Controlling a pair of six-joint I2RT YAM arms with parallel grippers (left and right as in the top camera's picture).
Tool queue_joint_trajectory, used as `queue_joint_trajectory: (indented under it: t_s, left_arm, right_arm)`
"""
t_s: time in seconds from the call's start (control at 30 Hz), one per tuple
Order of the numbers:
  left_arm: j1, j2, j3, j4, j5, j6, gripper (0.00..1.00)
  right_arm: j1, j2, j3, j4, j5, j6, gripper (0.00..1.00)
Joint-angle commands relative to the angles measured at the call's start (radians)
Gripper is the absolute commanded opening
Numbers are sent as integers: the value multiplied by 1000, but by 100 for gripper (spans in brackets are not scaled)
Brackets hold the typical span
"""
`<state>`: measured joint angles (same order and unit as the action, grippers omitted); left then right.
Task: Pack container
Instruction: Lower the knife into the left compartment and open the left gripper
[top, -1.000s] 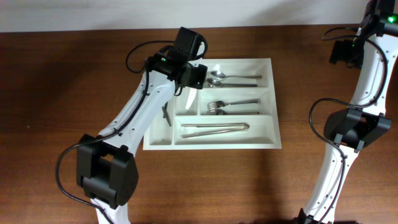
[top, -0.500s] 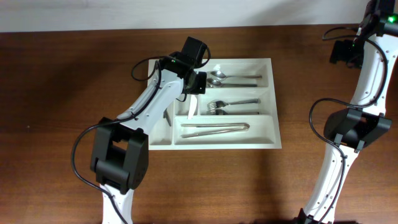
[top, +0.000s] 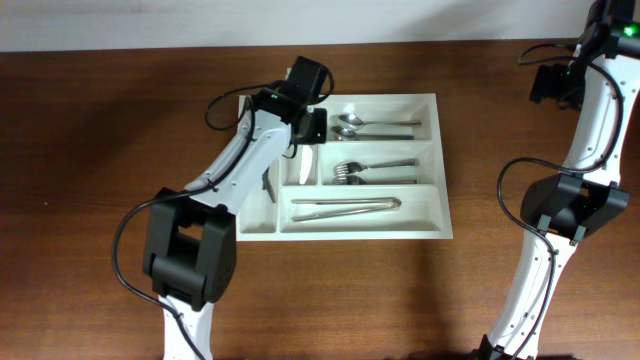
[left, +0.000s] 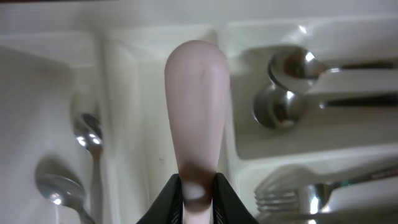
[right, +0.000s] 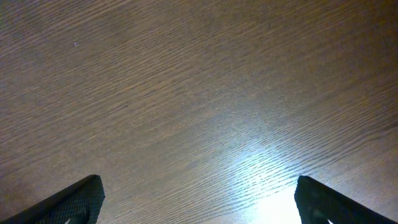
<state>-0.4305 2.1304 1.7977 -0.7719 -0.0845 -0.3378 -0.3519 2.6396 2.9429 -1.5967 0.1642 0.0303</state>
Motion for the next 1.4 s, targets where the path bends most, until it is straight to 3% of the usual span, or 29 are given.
queue_joint_trajectory:
  t_s: [0.0, 0.6, 0.7, 0.93, 1.0, 1.3, 1.37]
  left_arm:
    - [37, 13, 18, 15, -18, -13, 6]
    - [55, 14, 17, 21, -10, -6, 9]
    - [54, 14, 17, 12, -10, -6, 15]
    - [53, 14, 17, -7, -10, -6, 17]
    - [54, 14, 17, -6, -10, -6, 29]
    - [54, 14, 17, -4, -10, -6, 31]
    - [54, 14, 18, 3, -10, -5, 36]
  right_arm:
    - [0, 7, 0, 0, 2, 12, 99]
    - [0, 7, 0, 0, 2, 12, 98]
    - [0, 7, 0, 0, 2, 12, 99]
    - [0, 7, 0, 0, 2, 12, 99]
    - [0, 7, 0, 0, 2, 12, 99]
    - [0, 7, 0, 0, 2, 12, 99]
    - [0, 7, 0, 0, 2, 12, 99]
